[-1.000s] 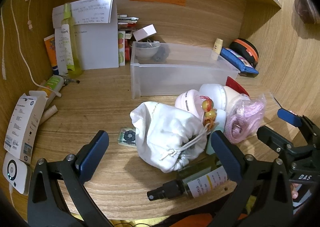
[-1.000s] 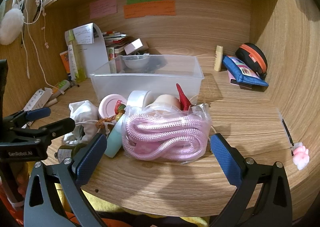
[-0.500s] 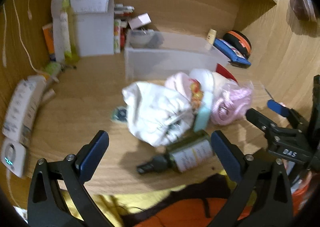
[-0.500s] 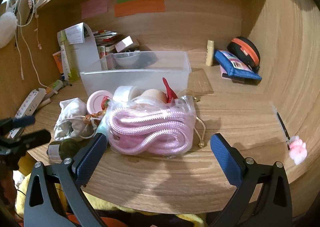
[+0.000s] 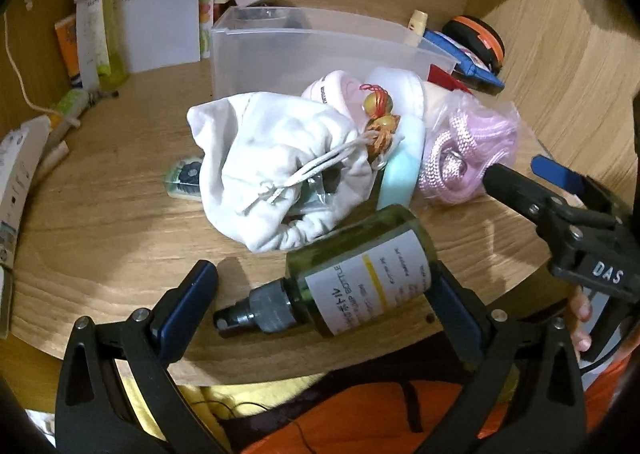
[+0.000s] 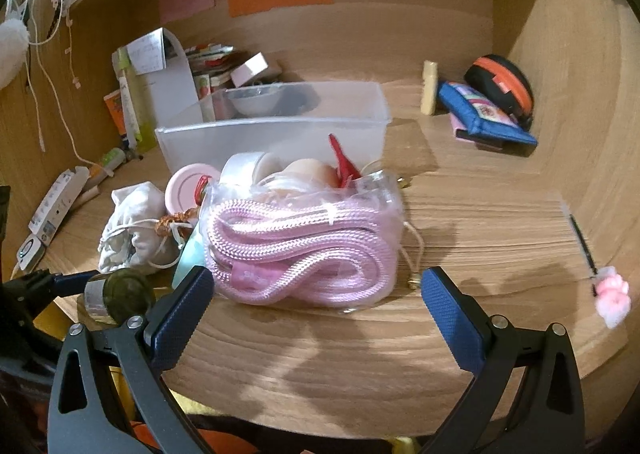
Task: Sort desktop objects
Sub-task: 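Reach the left tool toward the green glass pump bottle while the right tool approaches the bagged pink rope, then grasp the green bottle with the left tool while the right tool grasps the bagged pink rope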
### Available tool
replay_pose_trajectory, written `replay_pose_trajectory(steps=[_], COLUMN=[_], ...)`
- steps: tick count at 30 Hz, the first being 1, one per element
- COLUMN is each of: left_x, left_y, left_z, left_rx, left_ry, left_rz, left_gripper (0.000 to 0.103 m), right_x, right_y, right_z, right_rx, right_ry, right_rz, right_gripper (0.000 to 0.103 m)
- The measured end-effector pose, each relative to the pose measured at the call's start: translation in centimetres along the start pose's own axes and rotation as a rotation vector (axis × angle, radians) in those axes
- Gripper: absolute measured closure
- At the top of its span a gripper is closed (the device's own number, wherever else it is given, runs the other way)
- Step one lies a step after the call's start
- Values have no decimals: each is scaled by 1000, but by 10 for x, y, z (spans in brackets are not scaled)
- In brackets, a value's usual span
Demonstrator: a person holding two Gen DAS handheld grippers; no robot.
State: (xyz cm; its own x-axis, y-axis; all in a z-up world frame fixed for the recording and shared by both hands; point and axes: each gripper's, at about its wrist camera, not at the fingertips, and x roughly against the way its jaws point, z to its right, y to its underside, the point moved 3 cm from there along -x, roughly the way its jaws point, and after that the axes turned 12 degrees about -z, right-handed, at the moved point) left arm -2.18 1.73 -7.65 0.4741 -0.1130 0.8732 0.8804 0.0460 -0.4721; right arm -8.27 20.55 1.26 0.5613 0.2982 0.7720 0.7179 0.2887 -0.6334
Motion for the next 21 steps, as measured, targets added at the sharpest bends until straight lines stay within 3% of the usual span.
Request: replay_pose_trajectory(steps=[10, 14, 16, 19, 21], left_x=[-7, -4, -3, -1, 1], left_y=[0, 1, 2, 3, 4], left_z=[2, 4, 5, 3, 1], left_rx=[-66, -95, -105, -112, -121], left_ry=[-70, -69, -64, -57, -50], left_rz=[68, 91, 93, 98, 100], left_gripper=[2, 26, 32, 39, 51], right_x=[-21, -24, -24, -22, -23], right_y=[-8, -12, -14, -18, -20], right_z=[-13, -17, -20, -19, -20], right_rx=[-10, -31, -42, -92, -137], right_ry=[23, 35, 27, -39, -80], right_rz=[-35, -46, -56, -71, -84], right_gripper=[0, 0, 0, 0, 0])
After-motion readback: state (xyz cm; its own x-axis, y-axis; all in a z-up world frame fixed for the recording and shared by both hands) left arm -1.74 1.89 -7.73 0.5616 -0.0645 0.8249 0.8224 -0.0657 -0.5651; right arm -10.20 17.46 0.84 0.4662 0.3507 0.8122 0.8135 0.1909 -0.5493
